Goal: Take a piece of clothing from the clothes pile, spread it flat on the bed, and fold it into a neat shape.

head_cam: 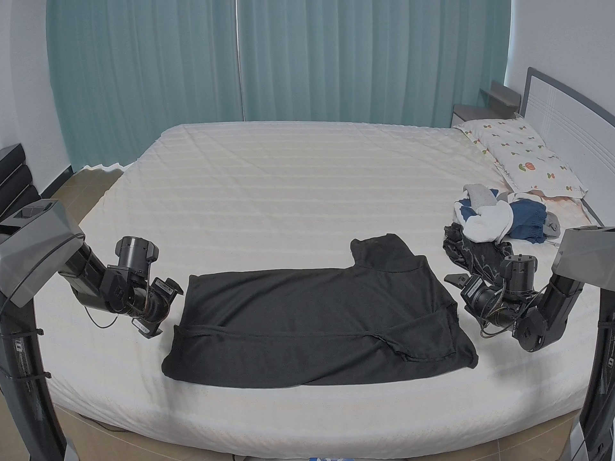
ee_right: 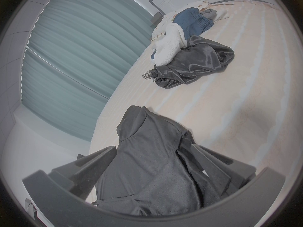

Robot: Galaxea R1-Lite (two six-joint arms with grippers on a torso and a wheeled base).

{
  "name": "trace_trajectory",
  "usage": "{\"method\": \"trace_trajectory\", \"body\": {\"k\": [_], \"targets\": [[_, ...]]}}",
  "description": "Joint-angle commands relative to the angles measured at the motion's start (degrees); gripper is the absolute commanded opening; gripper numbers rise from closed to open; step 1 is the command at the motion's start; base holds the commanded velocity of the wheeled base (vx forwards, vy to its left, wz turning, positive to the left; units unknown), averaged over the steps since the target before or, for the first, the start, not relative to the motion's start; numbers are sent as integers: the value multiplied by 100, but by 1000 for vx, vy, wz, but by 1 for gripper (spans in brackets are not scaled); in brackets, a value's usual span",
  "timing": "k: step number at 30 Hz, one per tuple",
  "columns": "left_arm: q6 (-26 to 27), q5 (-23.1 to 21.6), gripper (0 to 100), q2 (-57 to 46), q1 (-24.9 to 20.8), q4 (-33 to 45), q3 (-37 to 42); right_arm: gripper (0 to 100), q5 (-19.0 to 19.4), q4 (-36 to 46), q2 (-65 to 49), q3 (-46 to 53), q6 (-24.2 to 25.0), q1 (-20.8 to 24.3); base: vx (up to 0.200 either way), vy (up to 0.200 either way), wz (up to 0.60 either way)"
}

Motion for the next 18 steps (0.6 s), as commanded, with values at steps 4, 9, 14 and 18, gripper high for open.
{"method": "trace_trajectory", "body": {"k": [4, 9, 14, 18], "targets": [[16, -32, 100, 43, -21, -18, -272, 100, 12, -2, -48, 57, 0, 35, 0, 0, 0], [86, -348, 100, 324, -21, -1, -790, 100, 74, -2, -48, 93, 0, 53, 0, 0, 0], [851, -849, 100, 711, 85, 17, -1414, 100, 153, -2, -48, 163, 0, 53, 0, 0, 0], [1562, -902, 100, 1212, 164, 26, -2135, 100, 171, -2, -30, 172, 0, 53, 0, 0, 0]]}}
